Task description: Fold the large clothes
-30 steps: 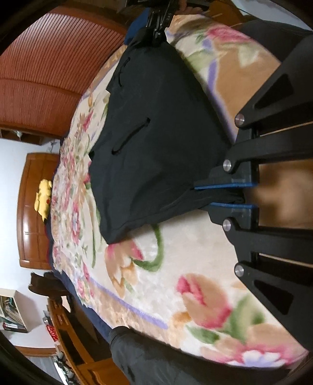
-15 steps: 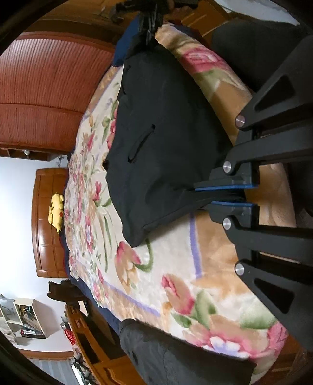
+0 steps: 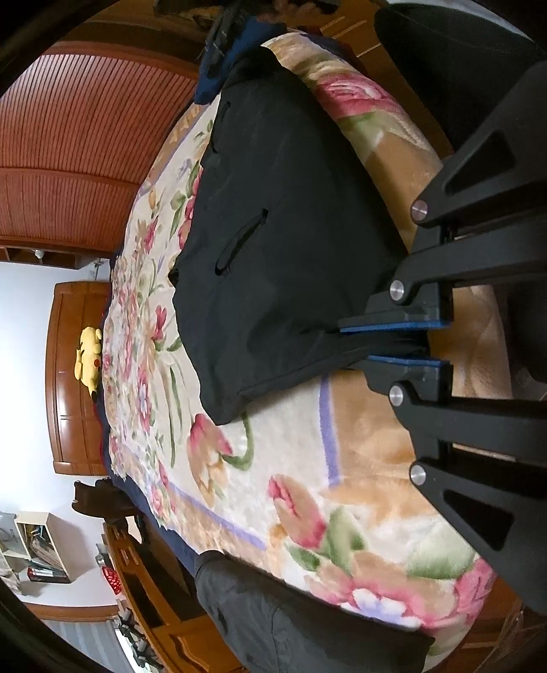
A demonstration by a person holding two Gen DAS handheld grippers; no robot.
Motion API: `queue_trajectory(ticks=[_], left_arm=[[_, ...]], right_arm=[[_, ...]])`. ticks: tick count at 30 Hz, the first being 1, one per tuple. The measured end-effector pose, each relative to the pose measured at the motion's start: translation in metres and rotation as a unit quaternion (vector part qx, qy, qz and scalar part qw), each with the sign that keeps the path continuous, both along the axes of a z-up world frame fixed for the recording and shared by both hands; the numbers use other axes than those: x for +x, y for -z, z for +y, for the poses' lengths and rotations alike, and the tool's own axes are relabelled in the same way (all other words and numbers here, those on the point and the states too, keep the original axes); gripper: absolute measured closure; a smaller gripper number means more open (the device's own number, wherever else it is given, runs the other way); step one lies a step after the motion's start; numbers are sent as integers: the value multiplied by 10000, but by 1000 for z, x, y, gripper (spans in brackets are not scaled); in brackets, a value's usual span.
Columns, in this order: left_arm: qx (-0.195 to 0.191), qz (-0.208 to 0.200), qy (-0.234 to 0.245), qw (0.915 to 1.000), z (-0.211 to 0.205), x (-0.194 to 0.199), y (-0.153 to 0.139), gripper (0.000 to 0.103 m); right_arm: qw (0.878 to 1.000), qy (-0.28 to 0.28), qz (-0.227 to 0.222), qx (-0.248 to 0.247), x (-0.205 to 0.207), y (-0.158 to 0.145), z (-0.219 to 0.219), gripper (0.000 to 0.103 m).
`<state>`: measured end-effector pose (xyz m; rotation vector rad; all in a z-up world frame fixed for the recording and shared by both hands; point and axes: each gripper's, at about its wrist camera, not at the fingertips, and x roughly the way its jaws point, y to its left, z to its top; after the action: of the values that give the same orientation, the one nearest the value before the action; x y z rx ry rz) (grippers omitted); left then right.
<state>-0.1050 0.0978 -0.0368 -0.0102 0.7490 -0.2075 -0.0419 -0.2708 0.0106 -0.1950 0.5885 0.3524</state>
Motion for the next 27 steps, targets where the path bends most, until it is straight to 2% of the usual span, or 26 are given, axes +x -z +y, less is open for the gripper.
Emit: queue_trajectory(ticks=[5, 8, 9, 12, 16, 19, 20, 27], left_arm=[[29, 13, -13, 10000, -1, 1, 1, 95], [-39, 25, -37, 10000, -1, 1, 1, 95], [-38, 48, -58, 10000, -1, 1, 2, 94], [-51, 61, -93, 9999, 0, 0, 1, 91], [-99, 96, -62, 9999, -1, -8, 1, 77], [-8, 12, -120, 9999, -2, -18, 0, 71], [-11, -3, -141, 9999, -2, -20, 1, 69], [-65, 41, -343, 9994, 3, -19, 11, 66]], right_arm=[[9983, 216, 537, -99, 14, 56, 3, 53], [9985, 130, 524, -107, 8, 82, -3, 54], [9981, 138, 524, -299, 7, 84, 3, 54], [9965, 171, 415, -701, 5, 87, 16, 54], [9979, 187, 427, -459, 5, 85, 7, 51], [9984, 251, 344, -370, 3, 76, 6, 39], [9987, 283, 299, -300, 1, 72, 5, 37], [9996, 237, 22, 157, -5, 51, 8, 31]])
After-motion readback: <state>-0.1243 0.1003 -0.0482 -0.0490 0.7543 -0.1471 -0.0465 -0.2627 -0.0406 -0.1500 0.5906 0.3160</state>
